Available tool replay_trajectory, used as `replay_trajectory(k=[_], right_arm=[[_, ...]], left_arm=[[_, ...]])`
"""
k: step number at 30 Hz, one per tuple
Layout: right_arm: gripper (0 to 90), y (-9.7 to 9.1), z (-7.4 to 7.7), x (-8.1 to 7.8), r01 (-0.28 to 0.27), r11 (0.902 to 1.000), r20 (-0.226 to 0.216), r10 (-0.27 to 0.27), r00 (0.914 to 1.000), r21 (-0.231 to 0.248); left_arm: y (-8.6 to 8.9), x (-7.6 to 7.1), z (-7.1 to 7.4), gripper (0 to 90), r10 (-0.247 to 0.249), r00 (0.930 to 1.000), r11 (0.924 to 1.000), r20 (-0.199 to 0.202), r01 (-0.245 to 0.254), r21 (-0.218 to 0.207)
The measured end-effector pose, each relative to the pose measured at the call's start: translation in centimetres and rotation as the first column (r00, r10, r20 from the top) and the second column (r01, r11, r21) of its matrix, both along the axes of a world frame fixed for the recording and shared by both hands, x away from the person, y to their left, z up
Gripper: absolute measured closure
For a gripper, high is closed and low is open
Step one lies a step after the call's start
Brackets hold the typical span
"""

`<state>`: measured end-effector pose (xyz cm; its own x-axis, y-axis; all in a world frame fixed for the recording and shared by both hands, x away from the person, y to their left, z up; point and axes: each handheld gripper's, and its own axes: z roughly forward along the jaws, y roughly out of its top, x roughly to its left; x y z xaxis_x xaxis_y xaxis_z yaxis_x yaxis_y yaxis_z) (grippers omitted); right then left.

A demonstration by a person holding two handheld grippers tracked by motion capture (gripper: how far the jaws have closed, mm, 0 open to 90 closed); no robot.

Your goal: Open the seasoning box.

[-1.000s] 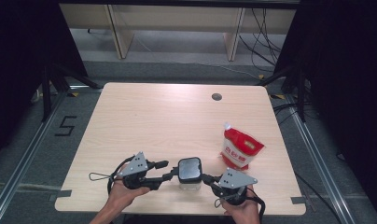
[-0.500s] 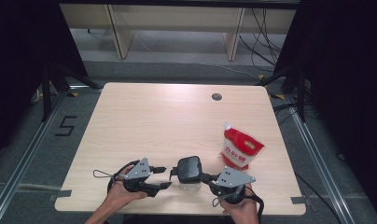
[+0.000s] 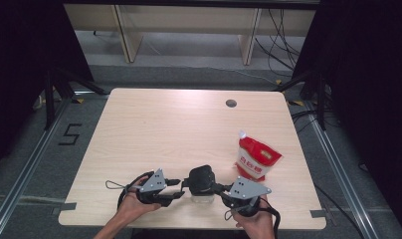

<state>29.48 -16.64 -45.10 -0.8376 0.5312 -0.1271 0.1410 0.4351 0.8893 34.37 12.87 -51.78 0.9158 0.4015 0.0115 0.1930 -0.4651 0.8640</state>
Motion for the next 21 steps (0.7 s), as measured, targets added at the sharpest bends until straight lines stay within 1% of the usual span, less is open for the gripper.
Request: replay_trajectory(k=[1, 2, 3, 4, 5, 6, 7, 8, 10, 11, 12, 14, 15, 16, 17, 18, 19, 21], right_arm=[[88.5, 0.1, 0.0, 0.0, 0.004, 1.0, 0.001, -0.004, 1.0, 0.009], [88.5, 0.1, 0.1, 0.0, -0.001, 1.0, 0.002, 0.001, 1.0, 0.002], [88.5, 0.2, 0.2, 0.0, -0.003, 1.0, 0.006, 0.003, 1.0, 0.003], [88.5, 0.2, 0.3, 0.0, -0.002, 1.0, 0.006, 0.002, 1.0, 0.0], [88.5, 0.3, 0.3, 0.0, 0.0, 1.0, 0.01, 0.0, 1.0, 0.009], [88.6, 0.3, 0.4, 0.0, -0.005, 1.0, 0.008, 0.005, 1.0, 0.002], [88.6, 0.4, 0.4, 0.0, -0.003, 1.0, 0.014, 0.003, 0.9999, 0.005], [88.6, 0.4, 0.5, 0.0, -0.008, 1.0, 0.017, 0.008, 0.9998, -0.005], [88.6, 0.6, 0.5, 0.0, -0.006, 1.0, 0.013, 0.005, 0.9999, 0.006], [88.7, 0.6, 0.6, -0.1, -0.005, 1.0, 0.01, 0.005, 0.9999, -0.001], [88.8, 0.6, 0.6, -0.1, -0.004, 1.0, 0.011, 0.004, 0.9999, 0.002], [88.8, 0.8, 0.7, 0.0, -0.009, 0.9999, 0.021, 0.009, 0.9997, 0.007], [88.8, 0.9, 0.7, 0.0, -0.009, 0.9999, 0.019, 0.009, 0.9998, 0.006], [88.8, 0.9, 0.7, 0.0, -0.008, 0.9999, 0.016, 0.008, 0.9998, 0.009], [88.8, 1.1, 0.8, 0.0, -0.017, 0.9998, 0.021, 0.017, 0.9996, 0.005], [88.8, 1.1, 0.8, 0.0, -0.017, 0.9998, 0.021, 0.017, 0.9996, 0.005], [88.8, 1.1, 0.9, 0.0, -0.018, 0.9998, 0.018, 0.018, 0.9997, 0.004], [88.8, 1.2, 1.0, 0.0, -0.008, 0.9999, 0.011, 0.008, 0.9999, 0.007]], left_arm=[[0.0, 0.0, 0.0, 59.9, -0.009, 1.0, 0.9998, 0.003, 0.009, 0.018], [-0.1, 0.0, -0.1, 61.8, -0.008, 1.0, 0.9999, 0.002, 0.008, 0.008], [-0.1, 0.0, -0.1, 63.8, -0.006, 0.9999, 0.9999, 0.009, 0.006, 0.01], [-0.2, -0.1, -0.1, 65.6, -0.003, 0.9999, 0.9999, 0.011, 0.003, 0.011], [-0.2, 0.0, 0.0, 67.6, -0.012, 0.9998, 0.9997, 0.015, 0.012, 0.021], [-0.2, -0.1, -0.1, 69.7, -0.019, 0.9997, 0.9997, 0.012, 0.019, 0.015], [-0.3, -0.2, -0.1, 71.8, -0.013, 0.9997, 0.9998, 0.021, 0.012, 0.018], [-0.3, -0.2, -0.1, 73.2, -0.022, 0.9994, 0.9993, 0.025, 0.022, 0.03], [-0.4, -0.3, 0.0, 74.0, -0.014, 0.9993, 0.9993, 0.035, 0.012, 0.035], [-0.4, -0.3, 0.0, 74.2, -0.009, 0.9992, 0.999, 0.039, 0.007, 0.045], [-0.4, -0.3, 0.1, 74.2, -0.012, 0.9991, 0.9988, 0.041, 0.01, 0.049], [-0.5, -0.4, 0.1, 74.2, -0.009, 0.9992, 0.9988, 0.04, 0.007, 0.049], [-0.5, -0.4, 0.1, 74.2, -0.013, 0.9991, 0.9986, 0.04, 0.011, 0.052], [-0.6, -0.5, 0.1, 74.2, -0.007, 0.9989, 0.9986, 0.046, 0.004, 0.052], [-0.7, -0.5, 0.1, 74.2, -0.006, 0.9989, 0.9986, 0.046, 0.004, 0.053], [-0.7, -0.5, 0.2, 74.2, -0.008, 0.9991, 0.9981, 0.041, 0.005, 0.061], [-0.7, -0.6, 0.2, 74.2, -0.002, 0.999, 0.9982, 0.044, -0.001, 0.06], [-0.7, -0.6, 0.2, 74.2, -0.001, 0.9992, 0.9981, 0.041, -0.002, 0.061]])
